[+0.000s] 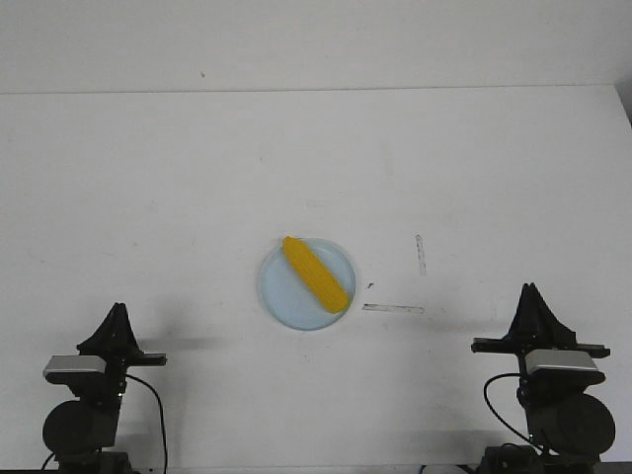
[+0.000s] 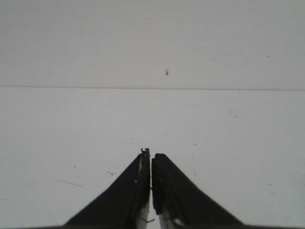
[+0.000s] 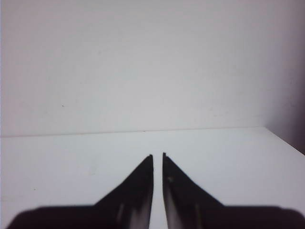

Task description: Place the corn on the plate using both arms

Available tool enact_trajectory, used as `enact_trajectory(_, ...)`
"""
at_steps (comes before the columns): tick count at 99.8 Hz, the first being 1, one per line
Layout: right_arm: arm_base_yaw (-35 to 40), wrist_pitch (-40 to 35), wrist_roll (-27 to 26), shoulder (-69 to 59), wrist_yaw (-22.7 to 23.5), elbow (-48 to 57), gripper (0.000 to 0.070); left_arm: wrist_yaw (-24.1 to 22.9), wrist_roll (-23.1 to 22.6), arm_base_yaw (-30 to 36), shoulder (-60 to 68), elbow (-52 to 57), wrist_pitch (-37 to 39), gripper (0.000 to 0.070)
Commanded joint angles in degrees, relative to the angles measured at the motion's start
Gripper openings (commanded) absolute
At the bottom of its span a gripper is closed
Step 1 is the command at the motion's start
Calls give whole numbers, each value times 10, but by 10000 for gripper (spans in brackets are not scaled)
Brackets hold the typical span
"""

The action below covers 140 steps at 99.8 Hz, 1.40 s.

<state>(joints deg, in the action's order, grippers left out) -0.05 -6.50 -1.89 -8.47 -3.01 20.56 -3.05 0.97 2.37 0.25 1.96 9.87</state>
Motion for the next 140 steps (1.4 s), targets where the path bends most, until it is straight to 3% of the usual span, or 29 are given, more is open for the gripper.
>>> enact_trajectory(1, 0, 7, 0, 2, 0, 1, 38, 0, 1, -1, -1, -12, 7, 1)
enact_trajectory(58, 2, 1, 4, 7, 7, -3, 29, 0, 1, -1, -1, -12, 7, 1)
enact_trajectory(82, 5, 65, 6, 30, 23, -76, 10, 0, 1, -1, -1, -12, 7, 1)
enact_trajectory(111, 5, 68, 5, 64, 75, -141, 9, 0, 1, -1, -1, -12, 7, 1)
enact_trajectory(140, 5, 85, 5, 84, 75, -193, 10, 0, 1, -1, -1, -12, 7, 1)
